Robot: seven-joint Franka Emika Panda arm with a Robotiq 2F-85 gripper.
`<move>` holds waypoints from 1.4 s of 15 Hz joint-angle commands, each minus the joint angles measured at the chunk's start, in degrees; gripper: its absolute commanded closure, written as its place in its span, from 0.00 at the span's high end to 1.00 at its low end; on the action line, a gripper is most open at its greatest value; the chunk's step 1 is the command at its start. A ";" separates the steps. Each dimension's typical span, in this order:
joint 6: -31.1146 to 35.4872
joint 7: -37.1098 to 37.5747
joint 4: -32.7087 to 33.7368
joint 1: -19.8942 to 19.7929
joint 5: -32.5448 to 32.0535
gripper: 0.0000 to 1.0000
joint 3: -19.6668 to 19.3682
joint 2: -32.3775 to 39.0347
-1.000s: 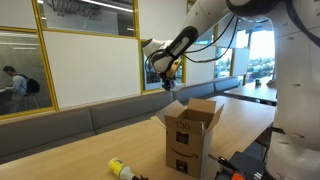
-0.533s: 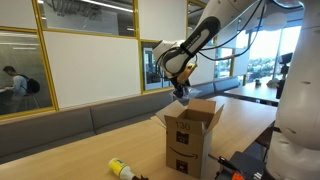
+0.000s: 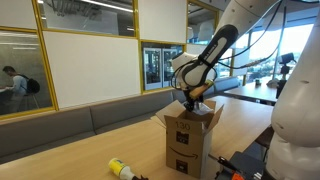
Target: Put the plastic and spray bottle inside the brown box
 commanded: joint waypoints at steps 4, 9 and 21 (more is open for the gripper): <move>16.28 2.62 -4.44 -7.44 1.15 0.16 -3.14 5.51; 22.02 2.42 -3.44 -8.77 2.51 0.64 -4.96 11.18; 21.34 3.93 0.65 -6.44 2.27 1.00 -5.54 9.72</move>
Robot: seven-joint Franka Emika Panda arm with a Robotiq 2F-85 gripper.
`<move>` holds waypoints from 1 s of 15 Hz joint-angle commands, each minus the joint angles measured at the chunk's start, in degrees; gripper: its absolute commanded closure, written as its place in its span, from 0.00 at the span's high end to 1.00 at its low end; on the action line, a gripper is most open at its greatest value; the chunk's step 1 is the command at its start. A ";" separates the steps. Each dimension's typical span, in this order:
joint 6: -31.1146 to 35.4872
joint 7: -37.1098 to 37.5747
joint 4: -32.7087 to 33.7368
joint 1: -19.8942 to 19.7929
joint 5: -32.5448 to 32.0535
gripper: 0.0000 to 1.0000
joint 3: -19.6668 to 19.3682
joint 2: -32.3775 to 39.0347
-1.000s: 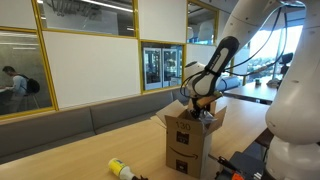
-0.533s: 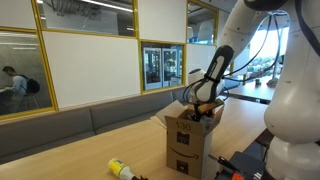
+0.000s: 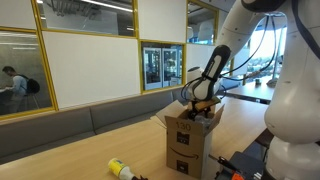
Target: Put the plastic and spray bottle inside the brown box
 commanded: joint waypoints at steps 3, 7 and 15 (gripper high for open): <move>-4.56 3.26 4.95 2.90 -3.24 1.00 1.28 -5.73; -7.77 4.26 8.51 3.82 -4.40 1.00 4.73 -8.62; -7.70 0.04 13.40 8.24 1.16 1.00 11.81 -6.95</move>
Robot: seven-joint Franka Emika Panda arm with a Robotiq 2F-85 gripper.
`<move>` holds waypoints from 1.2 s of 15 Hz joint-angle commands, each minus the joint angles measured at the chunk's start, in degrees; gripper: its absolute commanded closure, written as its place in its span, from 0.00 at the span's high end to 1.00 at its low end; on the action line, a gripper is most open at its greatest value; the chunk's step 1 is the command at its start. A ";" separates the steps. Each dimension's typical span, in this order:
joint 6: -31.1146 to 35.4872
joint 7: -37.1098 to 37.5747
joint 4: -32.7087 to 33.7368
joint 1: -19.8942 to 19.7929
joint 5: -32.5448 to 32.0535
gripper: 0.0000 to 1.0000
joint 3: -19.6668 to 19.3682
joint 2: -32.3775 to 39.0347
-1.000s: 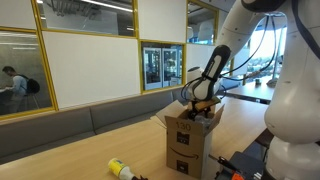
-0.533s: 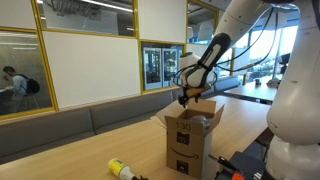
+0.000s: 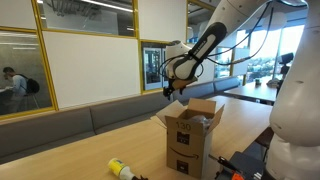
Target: Put the plastic and spray bottle inside the brown box
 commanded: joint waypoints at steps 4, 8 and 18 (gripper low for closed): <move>2.59 -4.12 4.70 4.79 7.11 1.00 4.56 5.35; 7.07 -10.32 7.29 8.09 15.58 1.00 6.30 10.79; 11.51 -28.80 15.02 11.60 34.22 1.00 11.15 24.75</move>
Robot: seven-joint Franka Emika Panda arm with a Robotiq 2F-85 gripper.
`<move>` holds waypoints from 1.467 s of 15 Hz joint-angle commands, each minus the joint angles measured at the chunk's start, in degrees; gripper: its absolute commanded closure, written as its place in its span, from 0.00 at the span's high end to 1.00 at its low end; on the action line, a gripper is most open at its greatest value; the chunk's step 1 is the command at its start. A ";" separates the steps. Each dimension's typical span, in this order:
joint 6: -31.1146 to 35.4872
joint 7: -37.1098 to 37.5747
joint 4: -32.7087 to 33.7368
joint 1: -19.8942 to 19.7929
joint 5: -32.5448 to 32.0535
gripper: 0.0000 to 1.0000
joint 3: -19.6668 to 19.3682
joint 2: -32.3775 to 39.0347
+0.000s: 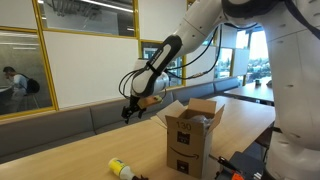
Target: Put the plastic and spray bottle inside the brown box
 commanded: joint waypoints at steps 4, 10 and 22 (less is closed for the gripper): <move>0.75 -4.40 7.58 2.13 2.80 1.00 1.08 10.53; -1.89 -3.42 16.28 5.38 2.29 1.00 0.76 21.15; -5.65 -2.10 31.08 8.45 2.64 1.00 -0.42 38.90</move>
